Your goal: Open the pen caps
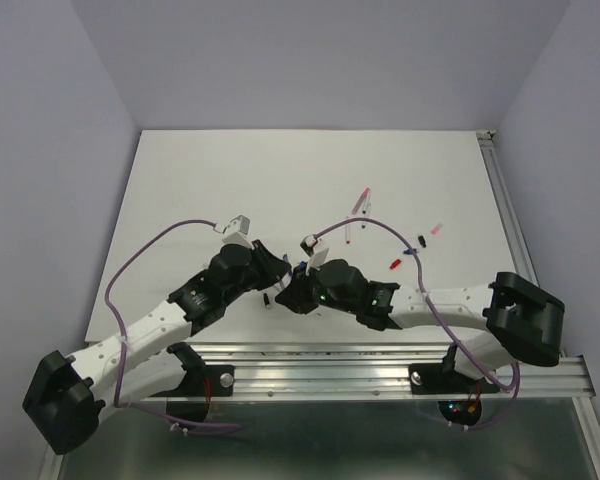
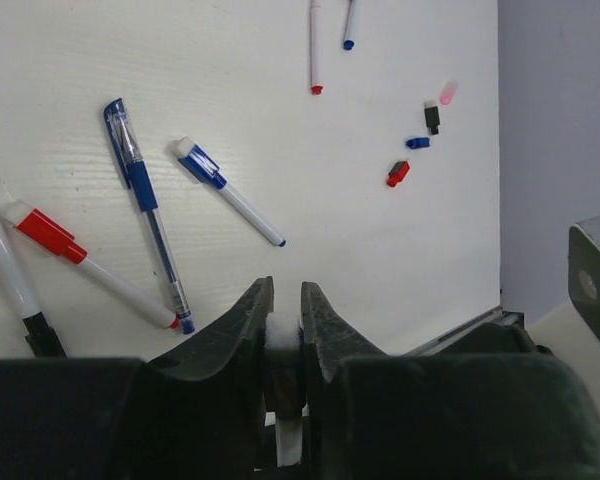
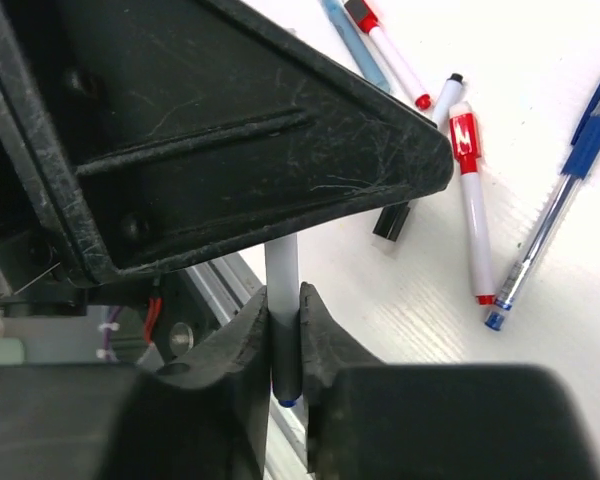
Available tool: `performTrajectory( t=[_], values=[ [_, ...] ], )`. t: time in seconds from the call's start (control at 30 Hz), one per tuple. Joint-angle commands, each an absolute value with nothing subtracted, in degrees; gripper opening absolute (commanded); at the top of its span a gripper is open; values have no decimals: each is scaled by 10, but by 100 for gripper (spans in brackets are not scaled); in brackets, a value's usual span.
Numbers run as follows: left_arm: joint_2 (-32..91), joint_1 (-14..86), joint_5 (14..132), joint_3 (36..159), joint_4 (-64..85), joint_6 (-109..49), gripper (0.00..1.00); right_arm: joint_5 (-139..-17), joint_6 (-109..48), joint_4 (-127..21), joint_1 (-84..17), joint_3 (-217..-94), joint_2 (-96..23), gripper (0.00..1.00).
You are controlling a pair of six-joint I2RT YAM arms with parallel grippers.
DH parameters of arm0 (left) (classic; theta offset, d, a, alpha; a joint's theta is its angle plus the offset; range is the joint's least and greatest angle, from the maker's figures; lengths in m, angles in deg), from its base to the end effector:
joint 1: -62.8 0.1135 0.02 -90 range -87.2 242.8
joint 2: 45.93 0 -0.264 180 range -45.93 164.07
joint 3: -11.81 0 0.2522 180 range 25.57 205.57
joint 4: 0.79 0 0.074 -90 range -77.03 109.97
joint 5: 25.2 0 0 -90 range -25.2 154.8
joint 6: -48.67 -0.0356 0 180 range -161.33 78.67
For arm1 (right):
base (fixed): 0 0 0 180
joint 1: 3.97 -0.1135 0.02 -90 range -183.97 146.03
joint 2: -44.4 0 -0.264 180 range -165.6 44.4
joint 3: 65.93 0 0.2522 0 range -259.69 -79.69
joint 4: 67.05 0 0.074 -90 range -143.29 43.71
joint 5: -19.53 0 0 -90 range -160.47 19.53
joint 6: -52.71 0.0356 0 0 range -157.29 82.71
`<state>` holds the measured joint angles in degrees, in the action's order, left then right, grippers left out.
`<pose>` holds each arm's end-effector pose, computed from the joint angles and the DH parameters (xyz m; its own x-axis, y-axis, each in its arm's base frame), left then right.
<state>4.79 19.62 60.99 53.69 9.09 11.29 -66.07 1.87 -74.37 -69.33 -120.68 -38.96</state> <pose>0.1517 -0.1391 0.2439 -0.6482 -0.4791 -0.5919 0.2007 0.6424 -0.7396 0.1329 0.2833 0.2152 -0.6709 0.0476 -0.7401 -0.5840 0.5811 0.5668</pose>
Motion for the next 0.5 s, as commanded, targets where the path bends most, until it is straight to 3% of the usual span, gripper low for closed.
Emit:
performTrajectory(
  t=[0.0,0.03,0.2,0.47],
  values=[
    [40,195,608,561,65,118,0,-665,3,-768,-699,-1248,-400,8],
    [40,195,602,560,65,117,0,-671,3,-773,-699,-1247,-399,1],
    [74,232,541,583,30,62,0,-767,31,-799,-701,-1207,-392,1],
    [219,397,641,713,-16,8,0,-789,120,-861,-818,-1087,-383,1]
  ],
)
